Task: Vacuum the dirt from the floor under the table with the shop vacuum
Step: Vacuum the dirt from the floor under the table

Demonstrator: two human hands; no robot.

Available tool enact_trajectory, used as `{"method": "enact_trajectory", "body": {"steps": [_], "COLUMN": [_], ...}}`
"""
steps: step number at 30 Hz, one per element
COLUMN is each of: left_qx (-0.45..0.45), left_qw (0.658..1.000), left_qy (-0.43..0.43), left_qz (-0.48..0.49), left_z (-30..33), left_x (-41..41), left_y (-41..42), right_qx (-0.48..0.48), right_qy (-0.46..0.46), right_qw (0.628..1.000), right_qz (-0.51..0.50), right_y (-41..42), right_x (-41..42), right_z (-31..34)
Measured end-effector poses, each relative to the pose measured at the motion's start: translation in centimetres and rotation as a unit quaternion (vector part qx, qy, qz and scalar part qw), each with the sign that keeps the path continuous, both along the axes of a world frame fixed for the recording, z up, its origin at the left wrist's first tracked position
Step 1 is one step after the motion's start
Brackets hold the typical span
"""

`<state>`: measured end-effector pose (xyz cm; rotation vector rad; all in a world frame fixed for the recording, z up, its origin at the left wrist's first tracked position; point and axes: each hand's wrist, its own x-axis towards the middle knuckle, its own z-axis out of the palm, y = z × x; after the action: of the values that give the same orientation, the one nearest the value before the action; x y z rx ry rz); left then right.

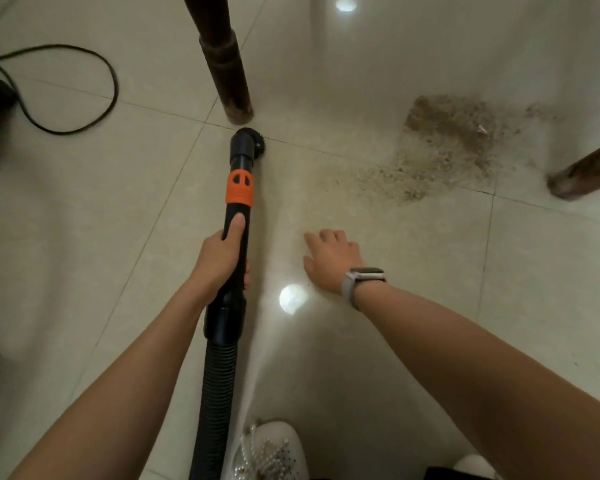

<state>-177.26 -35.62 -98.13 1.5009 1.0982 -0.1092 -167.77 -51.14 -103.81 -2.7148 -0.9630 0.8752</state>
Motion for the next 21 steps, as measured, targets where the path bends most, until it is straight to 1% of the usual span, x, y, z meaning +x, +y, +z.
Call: {"method": "enact_trajectory", "body": {"steps": [1, 3, 5, 7, 10, 14, 17, 19, 21], "left_qx": [0.001, 0.005, 0.005, 0.012, 0.026, 0.016, 0.027, 0.049, 0.052], "left_qw": [1.000, 0.999, 0.998, 0.996, 0.991, 0.982, 0.982, 0.982, 0.982], "left_qy": [0.000, 0.002, 0.006, 0.006, 0.009, 0.034, 0.046, 0.049, 0.042], "left_qz": [-0.013, -0.042, -0.064, -0.088, -0.134, -0.185, -0.181, -0.178, -0.176], "left_z": [-0.1, -0.2, -0.2, -0.2, -0.4, -0.3, 0.2, 0.6, 0.9], "left_x": [-0.3, -1.2, -2.2, -2.9, -3.9, -5.1, -4.5, -3.0, -0.9], "left_y": [-0.6, -2.0, -3.3, -4.4, -5.5, -5.5, -4.7, -4.2, -4.0], "right_qx": [-0.046, -0.108, -0.129, -0.129, -0.126, -0.130, -0.134, -0.136, -0.141], "right_qy": [-0.008, 0.005, 0.002, 0.006, 0.034, 0.075, 0.090, 0.091, 0.090], "right_qw": [0.997, 0.987, 0.980, 0.976, 0.974, 0.976, 0.976, 0.976, 0.975], "right_qz": [0.054, 0.116, 0.154, 0.177, 0.185, 0.160, 0.147, 0.145, 0.148], "right_y": [-1.6, -4.4, -6.1, -7.0, -7.7, -7.7, -8.0, -8.2, -8.2], "right_x": [-0.2, -0.3, 0.0, 0.9, 2.7, 3.6, 3.5, 3.3, 3.1], "right_z": [-0.6, -1.8, -2.3, -2.1, -1.3, -0.8, -0.7, -1.0, -1.1]}}
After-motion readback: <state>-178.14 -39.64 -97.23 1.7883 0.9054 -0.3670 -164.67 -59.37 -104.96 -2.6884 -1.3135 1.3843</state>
